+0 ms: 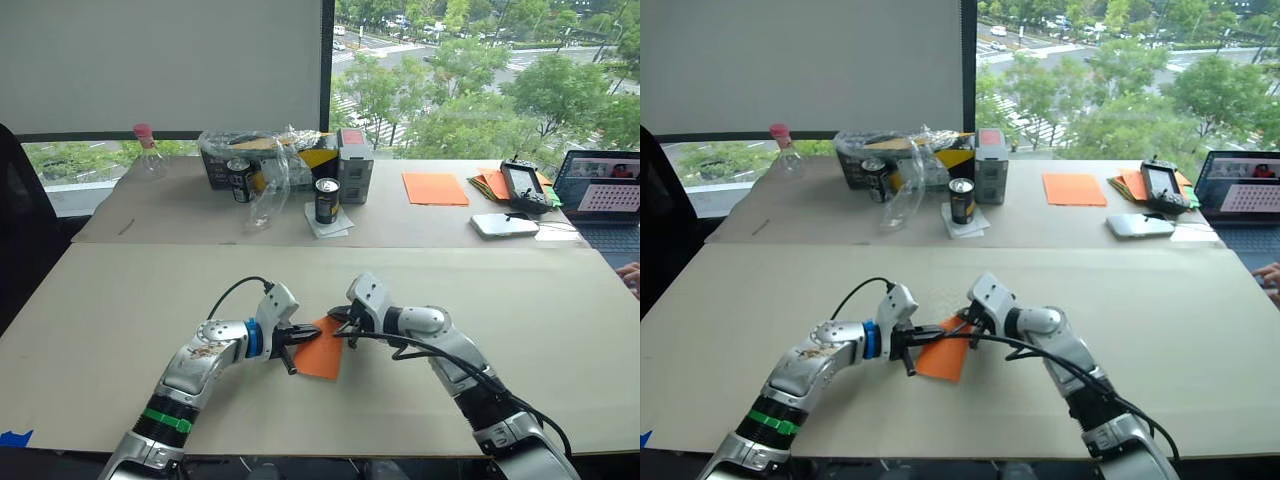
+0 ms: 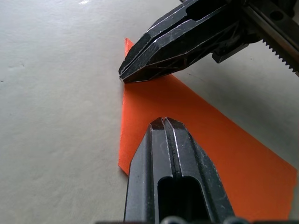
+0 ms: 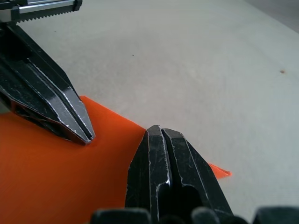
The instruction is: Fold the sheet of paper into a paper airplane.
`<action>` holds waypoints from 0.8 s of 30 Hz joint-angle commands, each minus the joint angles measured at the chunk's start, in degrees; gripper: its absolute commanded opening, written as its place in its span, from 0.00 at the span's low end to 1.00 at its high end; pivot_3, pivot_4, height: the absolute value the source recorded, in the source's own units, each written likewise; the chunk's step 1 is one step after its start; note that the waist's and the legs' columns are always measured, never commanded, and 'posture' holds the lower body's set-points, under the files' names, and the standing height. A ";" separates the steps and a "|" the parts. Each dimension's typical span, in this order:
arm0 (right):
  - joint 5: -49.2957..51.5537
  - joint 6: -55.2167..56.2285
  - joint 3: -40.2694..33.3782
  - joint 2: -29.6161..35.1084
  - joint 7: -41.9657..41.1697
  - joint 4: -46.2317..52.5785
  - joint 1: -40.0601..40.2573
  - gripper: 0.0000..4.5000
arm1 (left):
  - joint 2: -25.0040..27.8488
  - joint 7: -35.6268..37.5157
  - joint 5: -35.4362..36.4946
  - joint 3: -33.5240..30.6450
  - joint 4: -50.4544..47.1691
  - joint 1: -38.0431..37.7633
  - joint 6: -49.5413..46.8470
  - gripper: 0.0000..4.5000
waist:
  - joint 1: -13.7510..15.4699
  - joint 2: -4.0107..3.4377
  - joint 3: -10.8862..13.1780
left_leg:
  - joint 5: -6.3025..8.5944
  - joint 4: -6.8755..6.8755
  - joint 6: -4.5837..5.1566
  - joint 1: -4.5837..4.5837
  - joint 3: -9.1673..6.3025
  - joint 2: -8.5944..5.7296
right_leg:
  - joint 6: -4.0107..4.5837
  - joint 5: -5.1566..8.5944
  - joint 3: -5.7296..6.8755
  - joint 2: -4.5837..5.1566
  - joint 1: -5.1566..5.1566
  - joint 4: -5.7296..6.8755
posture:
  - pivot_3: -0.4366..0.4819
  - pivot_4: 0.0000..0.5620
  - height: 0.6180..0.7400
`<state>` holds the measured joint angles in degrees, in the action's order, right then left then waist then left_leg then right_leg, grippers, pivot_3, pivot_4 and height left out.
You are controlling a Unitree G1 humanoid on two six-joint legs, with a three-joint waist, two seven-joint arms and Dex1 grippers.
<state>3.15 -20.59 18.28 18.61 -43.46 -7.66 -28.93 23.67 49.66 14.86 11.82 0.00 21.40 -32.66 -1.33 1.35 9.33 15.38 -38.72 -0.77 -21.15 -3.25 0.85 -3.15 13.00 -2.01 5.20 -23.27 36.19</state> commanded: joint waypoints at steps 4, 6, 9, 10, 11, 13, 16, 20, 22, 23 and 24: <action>-3.73 -0.66 -0.20 0.16 3.65 -3.66 -0.53 0.00 | 0.73 -1.66 -1.07 0.65 -1.29 -1.76 -0.40 0.01 | -0.01 -0.01 -0.01 | 0.00 0.00 0.00 0.01 0.00 0.00 | 0.00 0.00 0.00 0.00 0.01 0.01 | 0.48 0.27 0.79; -4.32 -1.24 -0.99 0.82 4.82 -4.69 -0.51 0.00 | 0.58 -2.01 -0.68 0.41 -1.63 -2.15 -0.69 0.01 | 0.03 -0.02 -0.01 | 0.00 0.00 0.00 0.04 0.00 0.00 | 0.00 0.00 0.00 0.01 0.04 0.02 | 0.48 0.27 0.79; -4.22 -2.89 -2.71 2.12 6.01 -5.77 -0.14 0.00 | 0.96 -2.09 -0.77 0.73 -2.45 -2.97 -0.83 0.01 | 0.48 -0.03 -0.02 | 0.00 -0.01 0.00 0.06 -0.01 -0.01 | 0.00 0.00 0.02 0.02 0.08 0.01 | 0.48 0.27 0.79; -4.19 -2.93 -3.29 2.71 6.27 -6.12 0.08 0.00 | 1.08 -2.05 -0.77 0.79 -2.65 -3.17 -0.89 0.01 | 0.55 -0.03 -0.02 | 0.00 -0.02 0.00 0.06 0.00 -0.03 | 0.00 0.00 0.01 0.04 0.09 0.01 | 0.48 0.27 0.79; -4.06 -2.82 -3.64 3.18 6.32 -6.33 0.26 0.00 | 1.17 -2.02 -0.73 0.78 -2.74 -3.26 -0.93 0.01 | 0.62 -0.03 -0.02 | 0.00 -0.03 0.00 0.05 0.01 -0.03 | 0.00 0.00 0.02 0.05 0.10 0.01 | 0.48 0.27 0.79; -3.77 -2.65 -4.30 3.68 6.72 -6.43 0.50 0.00 | 1.33 -1.96 -0.62 0.68 -2.72 -3.22 -0.98 0.01 | 0.66 -0.03 -0.02 | 0.00 -0.04 0.00 0.05 0.00 -0.05 | 0.00 0.00 0.01 0.07 0.13 -0.01 | 0.48 0.27 0.79; -3.38 -2.71 -5.35 4.09 7.04 -5.90 0.95 0.00 | 1.53 -1.86 -0.52 0.63 -2.43 -2.88 -0.95 0.01 | 0.58 -0.03 -0.03 | 0.00 -0.03 0.00 0.06 0.01 -0.04 | 0.00 0.00 0.02 0.05 0.13 -0.01 | 0.48 0.27 0.79; -3.11 -2.88 -6.64 4.77 7.25 -3.84 1.95 0.00 | 1.51 -1.80 -0.49 0.67 -2.35 -2.80 -0.90 0.01 | 0.61 -0.03 -0.03 | 0.00 -0.03 0.00 0.06 0.00 -0.04 | 0.00 0.00 0.02 0.05 0.13 0.00 | 0.48 0.27 0.79; -2.65 -2.32 -7.51 5.01 7.18 -1.80 2.40 0.00 | 1.48 -1.76 -0.50 0.70 -2.22 -2.73 -0.83 0.01 | 0.63 -0.03 -0.03 | 0.00 -0.03 0.00 0.05 0.01 -0.04 | 0.00 0.00 0.02 0.06 0.13 -0.01 | 0.48 0.27 0.79; -1.87 -1.95 -8.29 4.79 7.19 -0.16 2.44 0.00 | 1.44 -1.72 -0.47 0.70 -2.13 -2.67 -0.81 0.01 | 0.63 -0.03 -0.02 | 0.00 -0.03 0.00 0.04 0.01 -0.04 | 0.00 0.00 0.02 0.06 0.12 -0.02 | 0.48 0.27 0.79; -0.84 -1.80 -8.85 4.46 6.83 1.61 2.43 0.00 | 1.42 -1.67 -0.46 0.72 -2.07 -2.62 -0.79 0.01 | 0.63 -0.03 -0.02 | 0.00 -0.03 0.00 0.04 0.01 -0.05 | 0.00 0.00 0.02 0.07 0.12 -0.02 | 0.48 0.27 0.79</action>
<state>1.31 -21.74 11.26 22.47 -36.80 -8.34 -27.12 24.52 48.16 14.90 12.07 -2.77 19.17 -32.77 -0.70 1.32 9.30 15.38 -38.74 -0.77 -21.12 -3.25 0.81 -3.15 13.00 -2.00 5.26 -23.16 36.17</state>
